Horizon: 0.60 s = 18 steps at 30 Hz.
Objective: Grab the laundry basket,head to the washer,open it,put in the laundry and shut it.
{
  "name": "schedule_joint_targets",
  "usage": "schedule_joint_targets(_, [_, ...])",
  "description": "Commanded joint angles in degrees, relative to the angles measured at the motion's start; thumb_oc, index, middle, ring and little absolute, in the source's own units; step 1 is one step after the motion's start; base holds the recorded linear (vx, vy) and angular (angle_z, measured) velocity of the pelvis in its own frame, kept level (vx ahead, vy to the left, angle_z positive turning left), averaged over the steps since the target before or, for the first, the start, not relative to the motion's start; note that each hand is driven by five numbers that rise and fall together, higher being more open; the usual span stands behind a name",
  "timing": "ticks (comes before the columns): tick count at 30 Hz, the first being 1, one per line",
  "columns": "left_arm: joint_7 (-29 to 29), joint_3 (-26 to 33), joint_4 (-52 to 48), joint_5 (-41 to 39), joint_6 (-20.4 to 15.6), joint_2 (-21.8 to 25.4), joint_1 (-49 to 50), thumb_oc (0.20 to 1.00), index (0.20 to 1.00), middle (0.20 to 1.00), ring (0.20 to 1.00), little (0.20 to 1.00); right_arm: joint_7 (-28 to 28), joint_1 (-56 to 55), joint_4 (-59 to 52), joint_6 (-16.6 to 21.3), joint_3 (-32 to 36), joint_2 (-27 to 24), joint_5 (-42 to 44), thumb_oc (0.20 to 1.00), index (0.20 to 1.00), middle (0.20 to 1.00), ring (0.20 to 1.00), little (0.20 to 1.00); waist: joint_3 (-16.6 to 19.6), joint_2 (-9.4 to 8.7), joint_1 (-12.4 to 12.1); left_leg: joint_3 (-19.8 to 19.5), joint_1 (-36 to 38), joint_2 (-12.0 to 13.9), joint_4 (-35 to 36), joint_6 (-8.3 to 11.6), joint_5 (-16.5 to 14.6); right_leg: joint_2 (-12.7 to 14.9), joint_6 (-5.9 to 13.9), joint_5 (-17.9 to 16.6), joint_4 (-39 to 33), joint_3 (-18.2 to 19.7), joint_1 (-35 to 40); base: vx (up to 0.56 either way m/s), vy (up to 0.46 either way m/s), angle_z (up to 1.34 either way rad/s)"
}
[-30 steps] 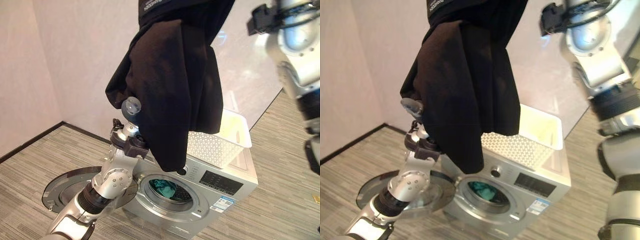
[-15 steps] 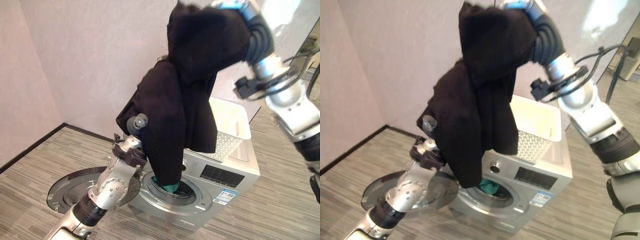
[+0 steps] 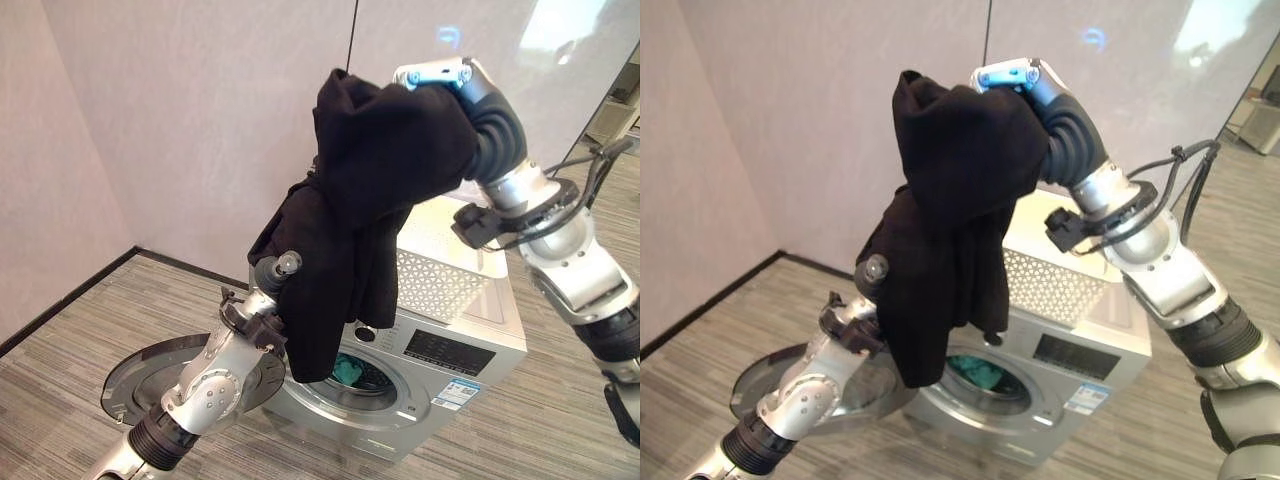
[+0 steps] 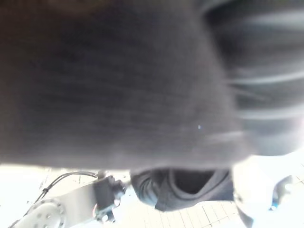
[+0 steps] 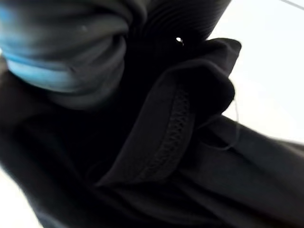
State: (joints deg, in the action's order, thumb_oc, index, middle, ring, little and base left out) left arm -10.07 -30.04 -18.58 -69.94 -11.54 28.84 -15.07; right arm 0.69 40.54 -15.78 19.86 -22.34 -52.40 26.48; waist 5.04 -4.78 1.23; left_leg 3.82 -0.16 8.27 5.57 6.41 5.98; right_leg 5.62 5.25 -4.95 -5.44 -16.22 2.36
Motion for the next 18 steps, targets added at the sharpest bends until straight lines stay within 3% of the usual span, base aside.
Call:
schedule_joint_targets(1, [0.9,1.0,0.8,-2.9,-1.9,-0.6,-3.3,1.000,1.000,1.000,1.000,1.000,-3.0,0.0,-3.3,1.4,3.5,-1.7,8.9,0.200,0.200,0.200,0.200,0.200,0.4,0.70,-0.3,0.1,1.9,-0.9,-0.6,-1.70,-4.9,2.8,2.97,-0.4,0.4,0.8,-1.2,0.00,0.000,0.00])
schedule_joint_targets(4, [1.2,0.9,-0.2,-4.2,-2.1,-0.3,-3.8,1.000,1.000,1.000,1.000,1.000,-7.8,-5.9,-7.0,0.5,2.8,-2.9,17.8,0.200,0.200,0.200,0.200,0.200,0.4,0.71,0.3,0.4,2.1,-0.9,-0.6,-1.64,-4.9,2.8,3.04,-0.5,0.4,0.9,-1.2,0.00,0.000,0.00])
schedule_joint_targets(8, [0.7,-1.0,-1.6,-6.3,-2.4,0.6,-5.4,1.000,1.000,1.000,1.000,1.000,-13.3,-7.5,-12.5,-0.9,-2.9,-10.4,25.8,0.200,0.200,0.200,0.200,0.200,0.4,0.48,0.9,0.8,2.4,-0.9,-0.6,-1.39,-4.8,3.0,3.30,-0.6,0.4,1.1,-1.2,0.00,0.000,0.00])
schedule_joint_targets(9, [0.7,-0.9,-1.6,-6.3,-2.4,0.6,-5.4,0.950,0.950,0.950,0.950,0.950,-13.3,-7.4,-12.5,-0.8,-3.1,-10.5,25.8,0.200,0.200,0.200,0.200,0.200,0.4,0.54,0.9,0.8,2.4,-0.9,-0.6,-1.39,-4.8,3.0,3.30,-0.6,0.4,1.1,-1.2,0.00,0.000,0.00])
schedule_joint_targets(10, [0.8,-1.5,-1.4,-6.6,-2.6,0.5,-5.9,0.473,0.473,0.473,0.473,0.473,-13.2,-7.6,-12.2,-1.5,-4.3,-11.6,27.1,0.200,0.200,0.200,0.200,0.200,0.5,0.49,1.0,0.9,2.5,-0.9,-0.6,-1.34,-4.8,3.0,3.34,-0.7,0.4,1.1,-1.1,0.00,0.000,0.00])
schedule_joint_targets(11, [0.9,-1.5,-1.7,-6.5,-2.7,0.5,-5.9,0.369,0.369,0.369,0.369,0.369,-13.3,-8.0,-12.5,-1.7,-4.5,-12.2,27.5,0.200,0.200,0.200,0.200,0.200,0.4,0.47,1.1,0.9,2.5,-1.0,-0.6,-1.33,-4.8,3.0,3.37,-0.7,0.4,1.2,-1.2,-0.02,-0.002,-0.05])
schedule_joint_targets(12, [1.0,-1.4,-2.2,-6.6,-2.9,0.5,-5.9,0.200,0.200,0.200,0.200,0.200,-13.7,-8.0,-13.2,-1.7,-5.0,-13.2,27.7,0.200,0.200,0.200,0.200,0.200,0.4,0.46,1.2,1.0,2.5,-1.0,-0.6,-1.35,-4.8,3.1,3.41,-0.8,0.4,1.2,-1.2,-0.01,0.001,-0.11])
schedule_joint_targets(16, [0.6,-1.6,-3.7,-6.9,-3.1,0.4,-5.8,0.200,0.200,0.200,0.200,0.200,-14.2,-8.8,-13.1,-2.2,-5.4,-14.0,28.1,0.200,0.200,0.200,0.200,0.200,0.3,0.43,1.1,1.3,2.7,-1.1,-0.6,-1.37,-4.8,3.2,3.55,-0.8,0.4,1.2,-1.1,-0.02,0.002,-0.10])
schedule_joint_targets(17, [0.5,-1.6,-4.0,-7.0,-3.1,0.4,-5.7,0.200,0.200,0.200,0.200,0.200,-14.2,-8.8,-13.3,-2.3,-5.6,-14.1,27.7,0.501,0.501,0.501,0.501,0.501,0.3,0.45,1.0,1.4,2.8,-1.1,-0.6,-1.37,-4.8,3.3,3.59,-0.8,0.4,1.2,-1.0,0.00,0.000,0.00])
schedule_joint_targets(18, [0.5,-1.6,-4.0,-6.8,-3.2,0.5,-5.8,0.200,0.200,0.200,0.200,0.200,-14.1,-9.1,-13.0,-2.5,-5.7,-14.1,27.8,0.705,0.705,0.705,0.705,0.705,0.3,0.49,1.0,1.5,2.8,-1.1,-0.6,-1.38,-4.8,3.4,3.62,-0.9,0.4,1.1,-1.0,0.00,0.000,0.00])
